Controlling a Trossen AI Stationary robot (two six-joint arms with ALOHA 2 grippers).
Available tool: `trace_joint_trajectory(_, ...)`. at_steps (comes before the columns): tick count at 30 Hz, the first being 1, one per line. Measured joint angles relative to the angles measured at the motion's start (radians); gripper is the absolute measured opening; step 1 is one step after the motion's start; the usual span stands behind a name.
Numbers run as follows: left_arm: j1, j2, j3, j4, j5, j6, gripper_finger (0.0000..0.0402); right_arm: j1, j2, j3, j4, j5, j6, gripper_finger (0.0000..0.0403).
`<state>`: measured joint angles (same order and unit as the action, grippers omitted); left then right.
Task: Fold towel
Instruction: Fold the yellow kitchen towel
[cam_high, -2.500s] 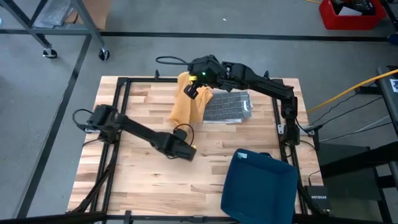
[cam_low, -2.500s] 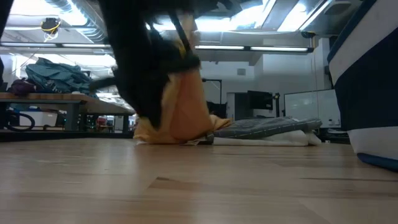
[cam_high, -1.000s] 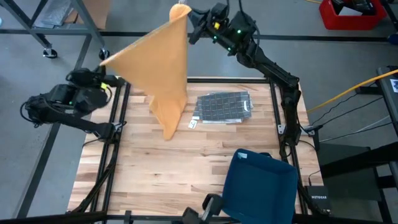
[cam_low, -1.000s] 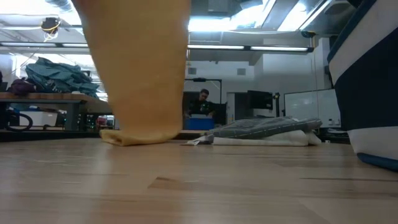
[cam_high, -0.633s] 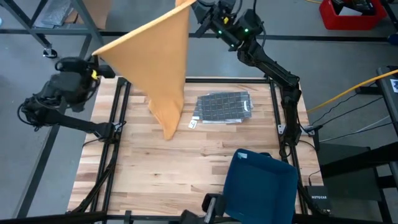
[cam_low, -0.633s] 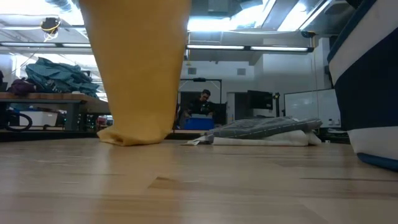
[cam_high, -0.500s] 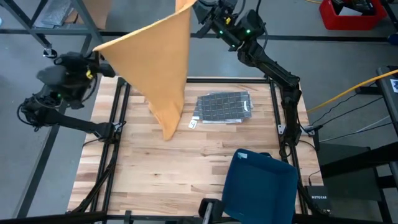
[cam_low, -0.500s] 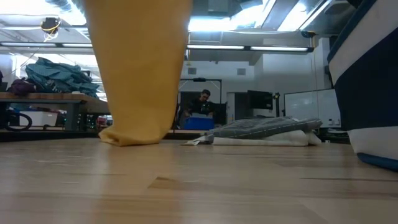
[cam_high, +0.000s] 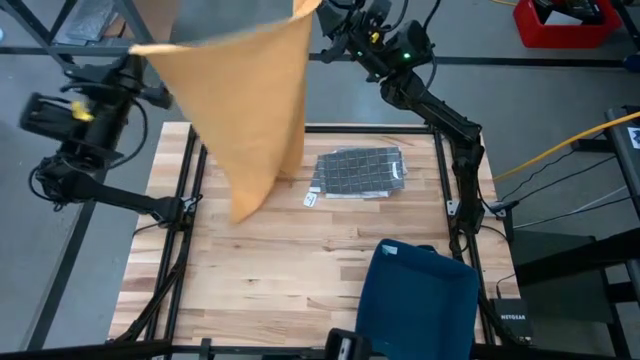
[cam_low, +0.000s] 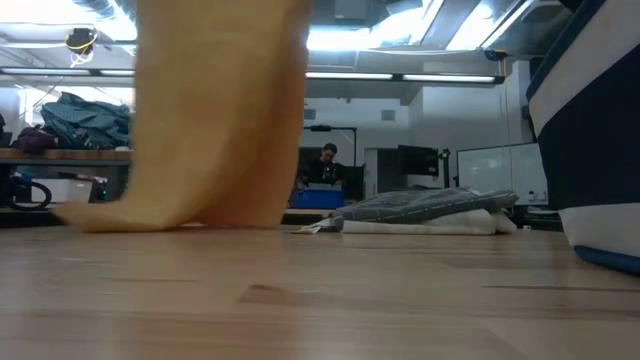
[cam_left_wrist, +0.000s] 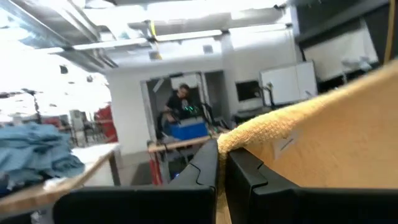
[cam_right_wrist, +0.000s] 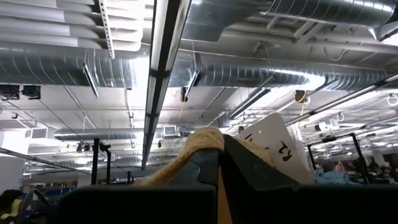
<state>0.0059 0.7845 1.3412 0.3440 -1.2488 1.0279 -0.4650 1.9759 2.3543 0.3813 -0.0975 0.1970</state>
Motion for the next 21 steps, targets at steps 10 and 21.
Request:
trace_joint_trajectory(10, 0.000, 0.000, 0.049, 0.221, 0.064, 0.297, 0.0001, 0.000, 0.000, 0.000, 0.034, 0.059, -0.145, 0.0014)
trace_joint_trajectory(21, 0.000, 0.003, 0.105, 0.214, 0.187, 0.316, 0.0001, -0.047, 0.006, -0.001, 0.077, 0.081, -0.178, 0.0014)
